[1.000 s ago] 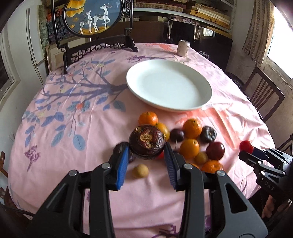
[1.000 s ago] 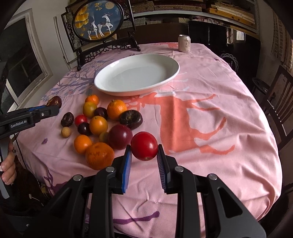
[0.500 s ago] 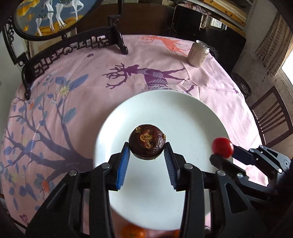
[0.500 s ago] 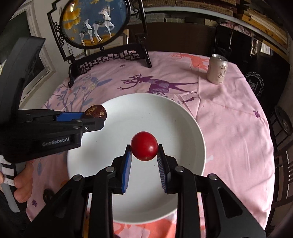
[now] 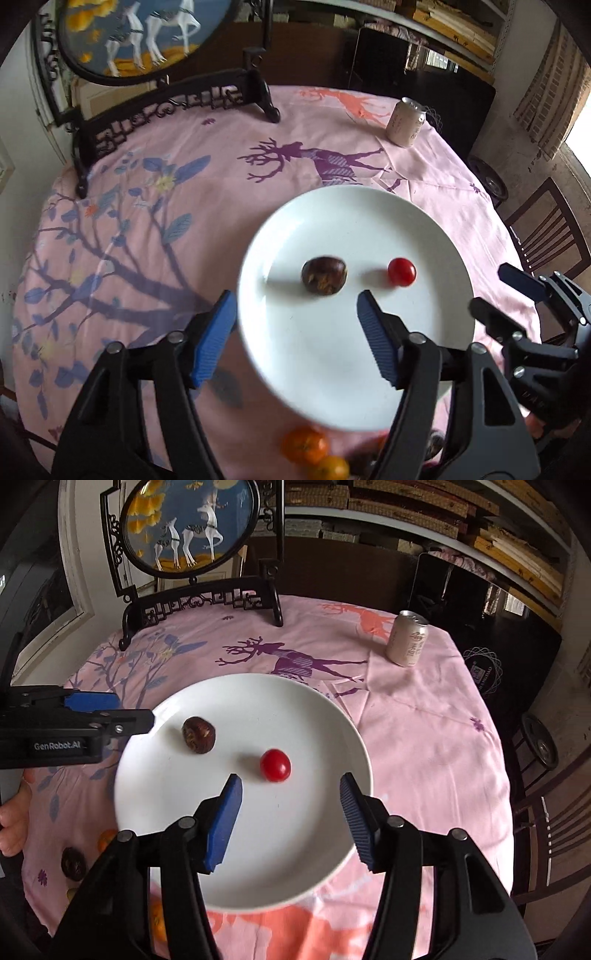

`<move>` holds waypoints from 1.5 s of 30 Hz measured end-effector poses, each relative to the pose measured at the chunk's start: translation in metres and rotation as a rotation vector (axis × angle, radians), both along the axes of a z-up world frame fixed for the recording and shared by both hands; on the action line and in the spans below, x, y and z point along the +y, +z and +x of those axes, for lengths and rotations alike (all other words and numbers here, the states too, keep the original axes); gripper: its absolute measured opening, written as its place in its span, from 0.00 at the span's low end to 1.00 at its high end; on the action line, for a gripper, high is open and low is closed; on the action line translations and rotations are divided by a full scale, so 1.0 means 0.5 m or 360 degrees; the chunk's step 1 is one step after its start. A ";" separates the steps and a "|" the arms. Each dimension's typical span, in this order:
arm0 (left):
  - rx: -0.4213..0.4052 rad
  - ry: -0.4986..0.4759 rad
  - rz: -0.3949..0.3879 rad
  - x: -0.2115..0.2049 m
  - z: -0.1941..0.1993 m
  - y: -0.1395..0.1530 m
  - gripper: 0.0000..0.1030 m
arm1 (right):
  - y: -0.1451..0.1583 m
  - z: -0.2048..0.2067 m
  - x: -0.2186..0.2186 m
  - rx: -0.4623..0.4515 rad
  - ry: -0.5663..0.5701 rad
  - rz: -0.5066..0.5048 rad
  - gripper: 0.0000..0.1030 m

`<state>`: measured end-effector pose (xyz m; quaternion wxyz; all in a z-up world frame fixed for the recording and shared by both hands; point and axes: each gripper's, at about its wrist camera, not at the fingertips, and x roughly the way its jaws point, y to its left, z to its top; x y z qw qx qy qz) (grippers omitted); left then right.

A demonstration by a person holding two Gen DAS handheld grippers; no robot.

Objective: Organize fruits
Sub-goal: 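Withdraw both open grippers from the plate back toward the fruit cluster, then grasp a mandarin with the right gripper while the left grasps a small yellow-brown fruit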

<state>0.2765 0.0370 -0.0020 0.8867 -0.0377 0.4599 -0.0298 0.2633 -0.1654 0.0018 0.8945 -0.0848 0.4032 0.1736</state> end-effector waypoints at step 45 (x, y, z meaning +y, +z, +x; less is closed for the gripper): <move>0.0056 0.0010 0.0095 -0.004 -0.387 -0.184 0.25 | -0.158 -0.430 -0.033 0.0218 -0.0073 0.0312 0.43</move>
